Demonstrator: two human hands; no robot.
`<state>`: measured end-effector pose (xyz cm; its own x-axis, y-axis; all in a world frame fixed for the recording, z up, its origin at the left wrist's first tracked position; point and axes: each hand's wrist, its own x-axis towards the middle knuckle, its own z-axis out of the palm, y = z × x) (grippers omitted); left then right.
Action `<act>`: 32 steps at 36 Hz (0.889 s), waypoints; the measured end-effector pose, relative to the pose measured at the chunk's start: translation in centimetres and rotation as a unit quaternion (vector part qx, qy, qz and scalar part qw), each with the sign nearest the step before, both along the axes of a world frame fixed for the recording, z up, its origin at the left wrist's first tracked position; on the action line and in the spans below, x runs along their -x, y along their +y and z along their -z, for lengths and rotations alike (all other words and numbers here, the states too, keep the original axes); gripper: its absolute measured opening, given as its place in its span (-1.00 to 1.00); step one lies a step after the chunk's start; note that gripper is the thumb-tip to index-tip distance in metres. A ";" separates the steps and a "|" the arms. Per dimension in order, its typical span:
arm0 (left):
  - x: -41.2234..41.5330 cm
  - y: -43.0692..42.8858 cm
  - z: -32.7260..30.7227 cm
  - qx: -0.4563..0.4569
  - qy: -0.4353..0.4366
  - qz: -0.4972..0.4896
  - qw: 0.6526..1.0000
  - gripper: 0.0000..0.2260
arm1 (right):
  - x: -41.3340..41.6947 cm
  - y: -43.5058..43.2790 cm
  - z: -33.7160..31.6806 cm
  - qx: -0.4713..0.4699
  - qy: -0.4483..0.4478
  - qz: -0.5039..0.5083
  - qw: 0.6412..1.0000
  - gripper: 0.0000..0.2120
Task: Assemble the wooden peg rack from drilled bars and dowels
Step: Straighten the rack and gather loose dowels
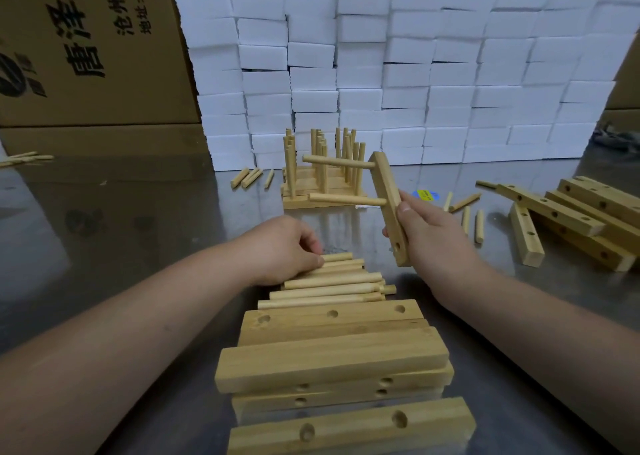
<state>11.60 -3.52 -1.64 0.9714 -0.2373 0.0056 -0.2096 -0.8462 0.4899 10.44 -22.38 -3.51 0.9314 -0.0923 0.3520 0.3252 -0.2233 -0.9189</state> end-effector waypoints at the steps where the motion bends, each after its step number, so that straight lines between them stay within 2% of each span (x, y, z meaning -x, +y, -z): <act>1: 0.0 0.0 0.0 0.003 -0.001 0.001 1.000 -0.98 | 0.1 0.1 0.0 0.004 -0.004 0.001 1.000 -0.70; 8: 0.0 0.3 -0.2 0.035 0.011 0.008 0.999 -0.92 | 0.1 0.0 -0.3 0.000 0.015 0.015 1.000 -0.65; 13: 0.8 -0.5 -1.0 0.107 -0.036 0.040 0.993 -0.88 | 0.2 0.0 -0.5 -0.004 0.027 0.004 1.000 -0.73; 17: 1.9 -1.5 -1.6 0.129 -0.082 0.079 0.985 -0.84 | 0.6 0.3 -0.6 -0.014 -0.009 -0.013 1.000 -0.62; 32: 2.6 -2.0 -1.8 0.081 -0.081 0.083 0.990 -0.78 | 0.7 0.6 -0.8 -0.038 -0.005 0.005 0.999 -0.62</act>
<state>9.03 -5.55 0.21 0.9025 -0.3766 0.2088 -0.4256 -0.7066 0.5653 9.70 -21.78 -2.71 0.9267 -0.1291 0.3531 0.3325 -0.1565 -0.9300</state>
